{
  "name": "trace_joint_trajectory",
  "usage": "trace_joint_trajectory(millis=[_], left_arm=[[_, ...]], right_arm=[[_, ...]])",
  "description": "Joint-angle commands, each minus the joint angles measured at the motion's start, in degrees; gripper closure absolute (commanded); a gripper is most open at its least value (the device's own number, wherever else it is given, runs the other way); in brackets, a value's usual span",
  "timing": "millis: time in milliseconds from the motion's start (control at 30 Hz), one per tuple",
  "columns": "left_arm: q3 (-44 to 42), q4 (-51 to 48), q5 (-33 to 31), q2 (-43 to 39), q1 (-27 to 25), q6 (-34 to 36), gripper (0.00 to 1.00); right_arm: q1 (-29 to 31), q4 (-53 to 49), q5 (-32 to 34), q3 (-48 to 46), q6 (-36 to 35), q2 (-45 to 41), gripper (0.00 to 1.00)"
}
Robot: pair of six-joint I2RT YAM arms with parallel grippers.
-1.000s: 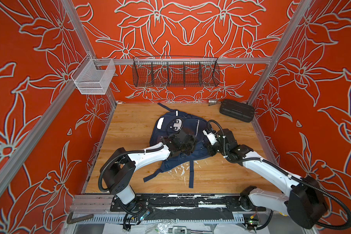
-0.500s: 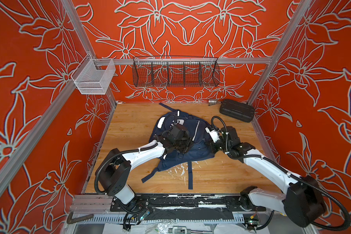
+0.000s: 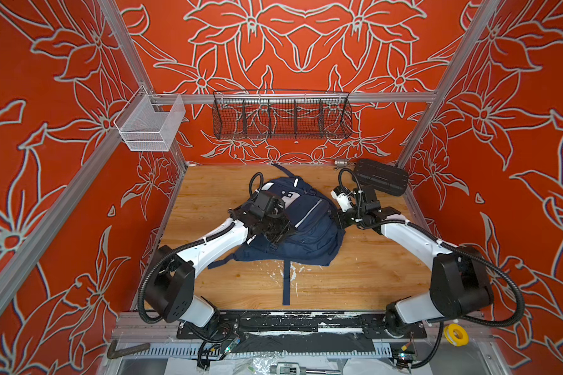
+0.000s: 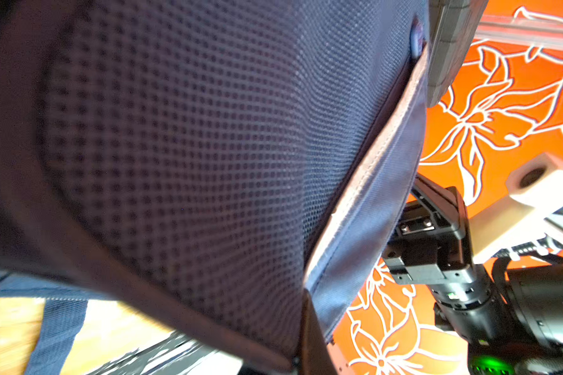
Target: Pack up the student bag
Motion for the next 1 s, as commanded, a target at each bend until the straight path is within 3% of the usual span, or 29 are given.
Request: trace_joint_trajectory(millis=[0, 167, 300, 400, 467, 667, 867, 967], left_arm=[[5.4, -9.2, 1.7, 1.7, 4.3, 9.8, 1.00], [17.6, -20.0, 1.6, 9.5, 9.4, 22.2, 1.00], [24.4, -23.6, 1.8, 14.9, 12.7, 27.1, 1.00], [28.0, -25.9, 1.2, 17.6, 15.0, 26.9, 0.74], [27.4, -24.5, 1.2, 16.5, 15.1, 23.5, 0.61], [15.8, -12.3, -4.8, 5.0, 10.8, 6.5, 0.45], [8.3, -4.2, -13.7, -0.5, 1.5, -7.2, 0.41], [6.0, -0.9, -13.6, -0.1, -1.6, -13.1, 0.41]], right_arm=[[-1.2, 3.6, 1.1, -4.7, -0.8, -6.7, 1.00], [2.7, 6.2, 2.4, -11.8, 1.9, -14.1, 1.00], [9.0, 8.9, 6.1, -14.0, 4.5, -17.0, 1.00], [12.0, 11.4, 6.9, -13.8, 6.6, -16.3, 1.00], [12.6, 11.2, 7.2, -12.5, 7.8, -14.5, 1.00], [13.5, 10.6, 7.4, -10.8, 8.2, -11.2, 1.00], [13.6, 10.5, 7.5, -11.0, 8.1, -11.7, 1.00], [13.7, 10.4, 7.5, -11.1, 8.1, -11.7, 1.00]])
